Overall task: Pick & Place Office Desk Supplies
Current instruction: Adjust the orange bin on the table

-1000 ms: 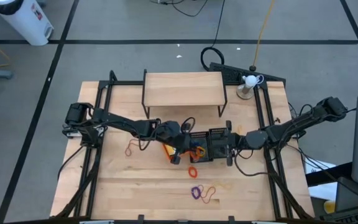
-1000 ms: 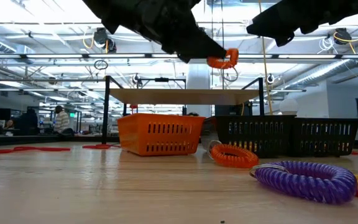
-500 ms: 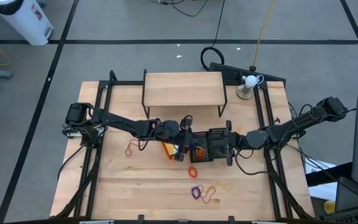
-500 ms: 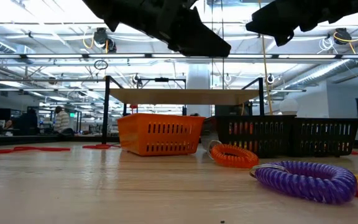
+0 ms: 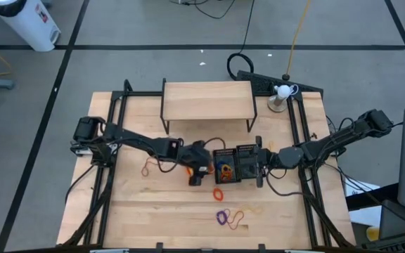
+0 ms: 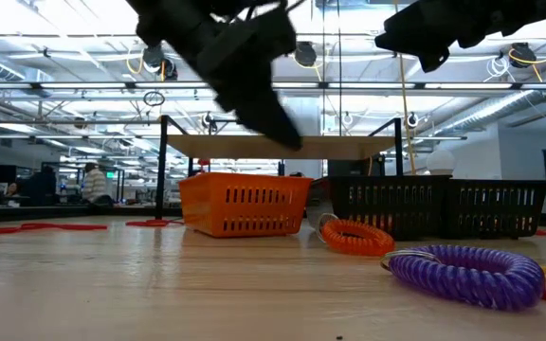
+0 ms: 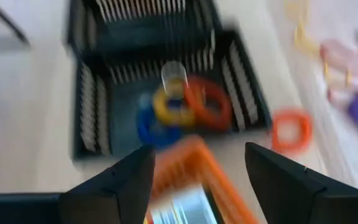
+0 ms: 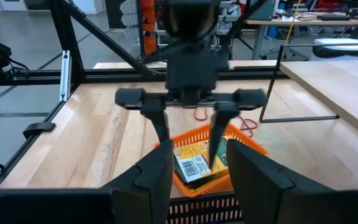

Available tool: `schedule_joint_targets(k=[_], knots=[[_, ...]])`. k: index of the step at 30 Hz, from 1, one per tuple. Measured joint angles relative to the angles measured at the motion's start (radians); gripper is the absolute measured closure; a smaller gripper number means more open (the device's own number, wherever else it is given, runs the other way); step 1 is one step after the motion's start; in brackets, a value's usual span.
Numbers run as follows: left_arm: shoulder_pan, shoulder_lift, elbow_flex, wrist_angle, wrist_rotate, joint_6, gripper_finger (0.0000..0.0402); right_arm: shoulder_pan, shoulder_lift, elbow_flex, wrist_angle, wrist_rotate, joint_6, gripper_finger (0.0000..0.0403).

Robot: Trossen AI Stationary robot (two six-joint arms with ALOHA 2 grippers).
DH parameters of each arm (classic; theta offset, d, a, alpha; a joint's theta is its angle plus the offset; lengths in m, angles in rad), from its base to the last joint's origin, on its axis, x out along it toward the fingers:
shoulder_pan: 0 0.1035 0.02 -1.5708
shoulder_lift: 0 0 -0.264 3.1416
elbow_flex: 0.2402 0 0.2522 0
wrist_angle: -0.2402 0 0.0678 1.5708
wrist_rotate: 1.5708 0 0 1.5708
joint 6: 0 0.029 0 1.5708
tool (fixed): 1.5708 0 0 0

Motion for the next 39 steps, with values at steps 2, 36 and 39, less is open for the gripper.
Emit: schedule_joint_targets(k=[2, 36, 39], knots=[[-0.013, 0.000, 0.000, -0.067, -0.007, -0.030, 0.0165, 0.000, 0.000, 0.000, 0.000, 0.000, 0.009, 0.0264], [-0.160, -0.001, 0.002, -0.547, 0.026, -0.336, 0.0393, 0.000, 0.000, 0.000, 0.000, 0.000, 0.036, 0.0264], [-0.183, -0.001, 0.002, -0.545, 0.033, -0.365, 0.0384, 0.000, 0.000, 0.000, 0.000, 0.000, 0.036, 0.0264]])
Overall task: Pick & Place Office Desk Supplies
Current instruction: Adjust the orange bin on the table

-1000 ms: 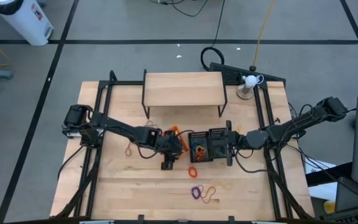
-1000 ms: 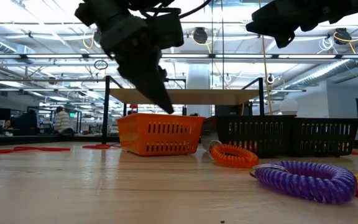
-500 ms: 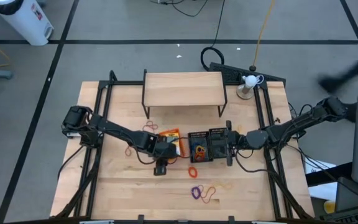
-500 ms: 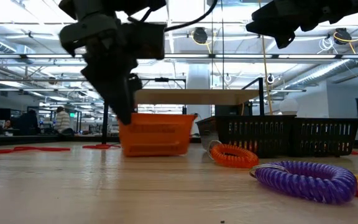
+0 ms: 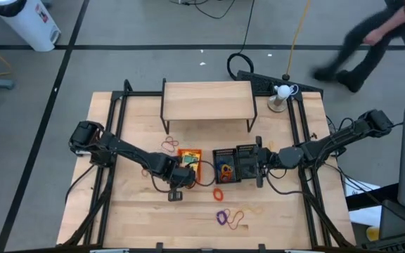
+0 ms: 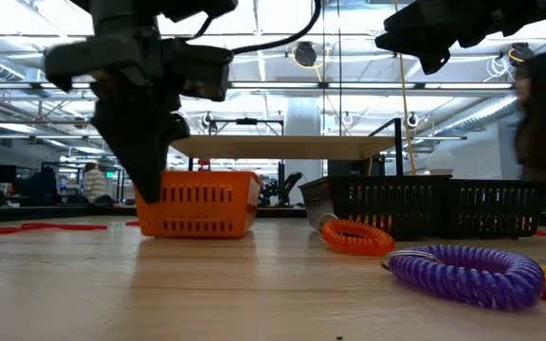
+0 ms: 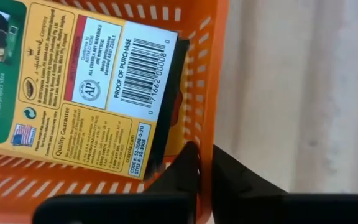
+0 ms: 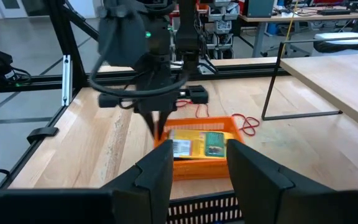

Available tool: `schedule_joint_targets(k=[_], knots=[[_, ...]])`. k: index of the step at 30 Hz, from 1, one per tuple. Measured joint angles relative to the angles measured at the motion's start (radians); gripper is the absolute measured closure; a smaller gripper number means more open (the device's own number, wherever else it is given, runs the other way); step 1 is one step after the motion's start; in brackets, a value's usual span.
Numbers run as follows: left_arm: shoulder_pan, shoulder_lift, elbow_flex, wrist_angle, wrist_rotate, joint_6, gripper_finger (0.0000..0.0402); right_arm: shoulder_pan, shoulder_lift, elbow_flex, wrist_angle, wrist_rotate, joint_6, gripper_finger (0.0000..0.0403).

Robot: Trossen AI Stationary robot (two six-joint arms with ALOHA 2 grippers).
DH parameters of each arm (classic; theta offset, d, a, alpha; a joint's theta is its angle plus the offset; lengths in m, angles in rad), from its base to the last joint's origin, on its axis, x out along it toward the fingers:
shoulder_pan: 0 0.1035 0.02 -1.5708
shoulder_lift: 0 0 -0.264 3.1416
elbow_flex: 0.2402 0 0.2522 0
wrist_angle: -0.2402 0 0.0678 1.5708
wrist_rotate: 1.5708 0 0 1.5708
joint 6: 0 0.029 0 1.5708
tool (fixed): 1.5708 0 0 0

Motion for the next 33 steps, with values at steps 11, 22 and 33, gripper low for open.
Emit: schedule_joint_targets(k=[11, 22, 33], knots=[[-0.068, 0.000, 0.000, 0.001, -0.054, -0.094, 0.0393, 0.000, 0.000, 0.000, 0.000, 0.000, 0.000, 0.0264], [-0.043, 0.001, -0.002, 0.000, -0.011, -0.117, 0.0275, 0.000, 0.000, 0.000, 0.000, 0.000, 0.000, 0.0264], [-0.006, 0.001, -0.002, 0.001, -0.036, -0.104, 0.0152, 0.000, 0.000, 0.000, 0.000, -0.001, 0.000, 0.0264]])
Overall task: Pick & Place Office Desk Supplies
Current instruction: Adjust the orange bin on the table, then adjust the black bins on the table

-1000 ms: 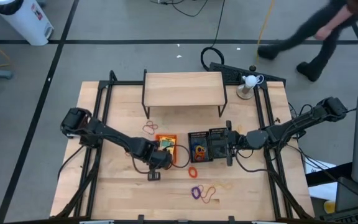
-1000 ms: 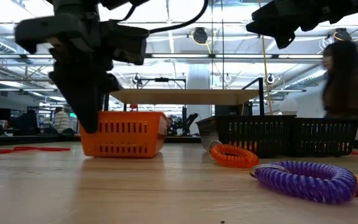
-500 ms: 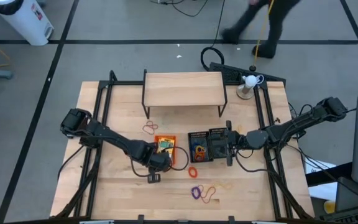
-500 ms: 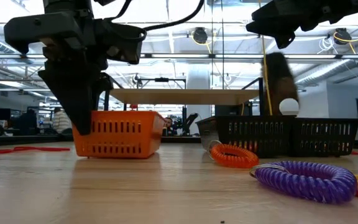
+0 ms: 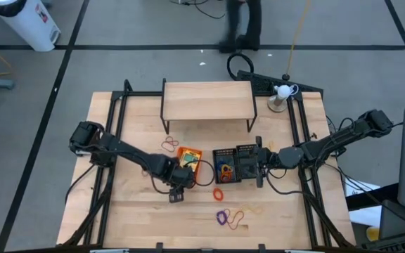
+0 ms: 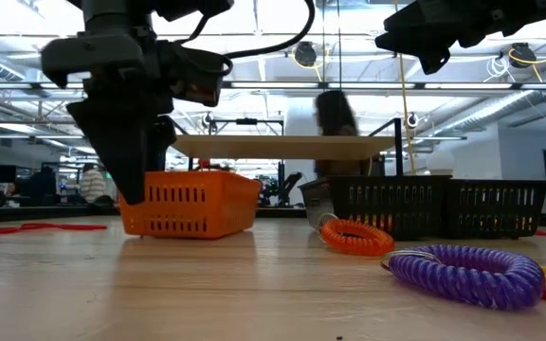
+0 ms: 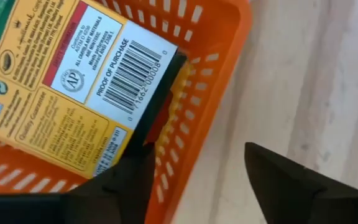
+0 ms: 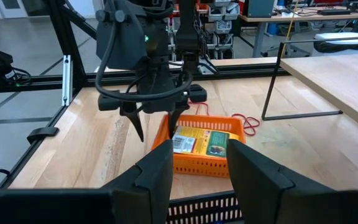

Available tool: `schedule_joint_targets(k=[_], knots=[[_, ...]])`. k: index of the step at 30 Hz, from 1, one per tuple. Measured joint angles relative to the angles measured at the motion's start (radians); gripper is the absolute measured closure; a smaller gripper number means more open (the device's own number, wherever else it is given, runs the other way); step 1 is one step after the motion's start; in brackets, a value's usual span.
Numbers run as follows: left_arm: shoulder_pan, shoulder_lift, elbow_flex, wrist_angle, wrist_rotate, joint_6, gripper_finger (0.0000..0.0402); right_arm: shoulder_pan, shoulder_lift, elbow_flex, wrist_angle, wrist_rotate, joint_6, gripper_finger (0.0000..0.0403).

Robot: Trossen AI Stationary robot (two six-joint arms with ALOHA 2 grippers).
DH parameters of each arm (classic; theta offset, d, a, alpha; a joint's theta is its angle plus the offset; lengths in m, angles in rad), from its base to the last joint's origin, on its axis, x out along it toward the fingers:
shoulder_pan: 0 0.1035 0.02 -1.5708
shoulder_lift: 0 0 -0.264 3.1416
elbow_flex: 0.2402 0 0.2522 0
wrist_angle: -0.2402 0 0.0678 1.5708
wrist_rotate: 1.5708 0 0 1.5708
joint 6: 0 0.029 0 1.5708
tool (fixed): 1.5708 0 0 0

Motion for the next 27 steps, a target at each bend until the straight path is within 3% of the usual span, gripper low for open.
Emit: schedule_joint_targets(k=[6, 14, 27], knots=[[0.009, 0.000, 0.000, 0.000, -0.002, 0.000, 0.0126, 0.000, 0.000, 0.000, 0.000, 0.000, 0.000, 0.0264], [0.011, -0.005, 0.000, -0.002, -0.005, 0.004, 0.0124, 0.000, 0.000, 0.000, 0.000, 0.000, 0.000, 0.0264], [0.055, -0.129, 0.001, -0.037, -0.013, 0.008, 0.0124, 0.000, 0.000, 0.001, 0.000, 0.000, -0.001, 0.0264]])
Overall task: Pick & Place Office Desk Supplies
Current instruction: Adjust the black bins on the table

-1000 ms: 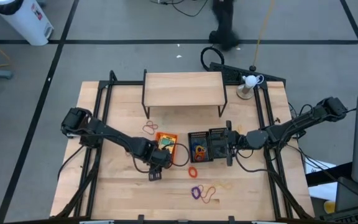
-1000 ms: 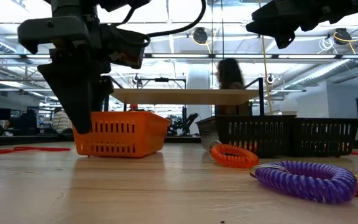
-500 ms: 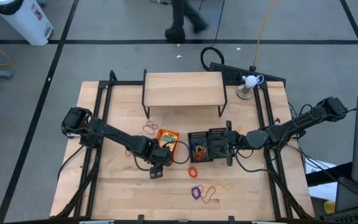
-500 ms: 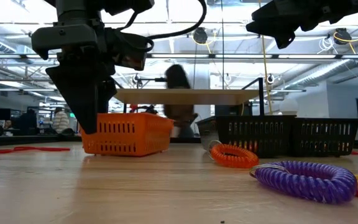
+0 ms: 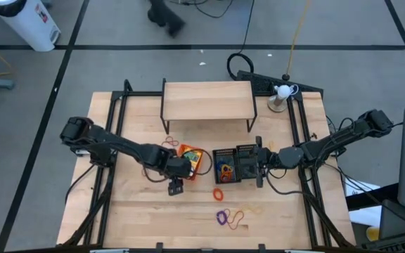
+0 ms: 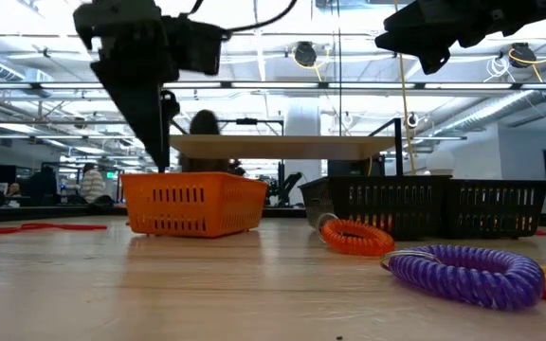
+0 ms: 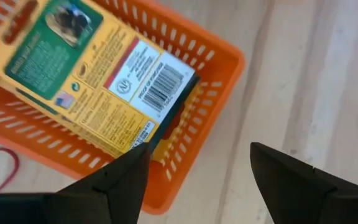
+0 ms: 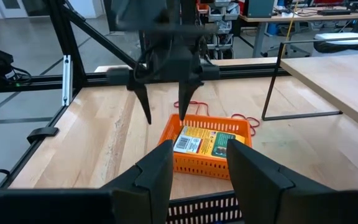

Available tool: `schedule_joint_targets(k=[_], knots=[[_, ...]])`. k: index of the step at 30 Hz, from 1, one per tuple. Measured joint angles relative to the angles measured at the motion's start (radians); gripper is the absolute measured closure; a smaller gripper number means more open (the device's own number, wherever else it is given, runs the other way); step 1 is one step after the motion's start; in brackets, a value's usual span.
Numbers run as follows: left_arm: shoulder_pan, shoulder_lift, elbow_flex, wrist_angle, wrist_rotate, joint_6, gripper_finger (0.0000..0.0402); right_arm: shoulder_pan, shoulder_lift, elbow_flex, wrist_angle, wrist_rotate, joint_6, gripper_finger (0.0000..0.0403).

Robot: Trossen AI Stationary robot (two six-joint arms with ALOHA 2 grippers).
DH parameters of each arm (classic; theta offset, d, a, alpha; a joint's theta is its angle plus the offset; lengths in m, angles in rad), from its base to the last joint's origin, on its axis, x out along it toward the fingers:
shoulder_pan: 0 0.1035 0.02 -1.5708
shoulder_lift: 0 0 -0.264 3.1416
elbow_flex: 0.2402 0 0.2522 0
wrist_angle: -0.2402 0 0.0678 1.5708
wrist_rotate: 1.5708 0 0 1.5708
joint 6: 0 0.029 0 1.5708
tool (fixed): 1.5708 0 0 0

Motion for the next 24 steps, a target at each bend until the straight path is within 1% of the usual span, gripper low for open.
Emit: schedule_joint_targets(k=[6, 9, 12, 14, 20, 24], knots=[[0.002, -0.052, 0.000, 0.065, -0.001, 0.011, 0.0124, 0.000, 0.000, 0.000, 0.000, 0.000, -0.003, 0.0264], [0.002, -0.042, 0.000, 0.182, 0.019, 0.052, 0.0124, 0.000, 0.000, 0.000, 0.005, 0.000, -0.005, 0.0264], [0.003, -0.006, 0.001, 0.327, 0.072, 0.108, 0.0124, 0.000, 0.000, 0.000, 0.012, 0.000, -0.011, 0.0264], [0.010, 0.018, 0.000, 0.378, 0.096, 0.128, 0.0124, 0.000, 0.000, 0.000, 0.017, 0.000, -0.013, 0.0264], [0.049, 0.052, 0.000, 0.420, 0.080, 0.158, 0.0124, 0.000, -0.011, 0.000, 0.050, 0.002, -0.054, 0.0264], [0.064, 0.050, 0.000, 0.456, 0.079, 0.160, 0.0124, 0.000, -0.032, 0.000, 0.029, 0.000, -0.060, 0.0264]])
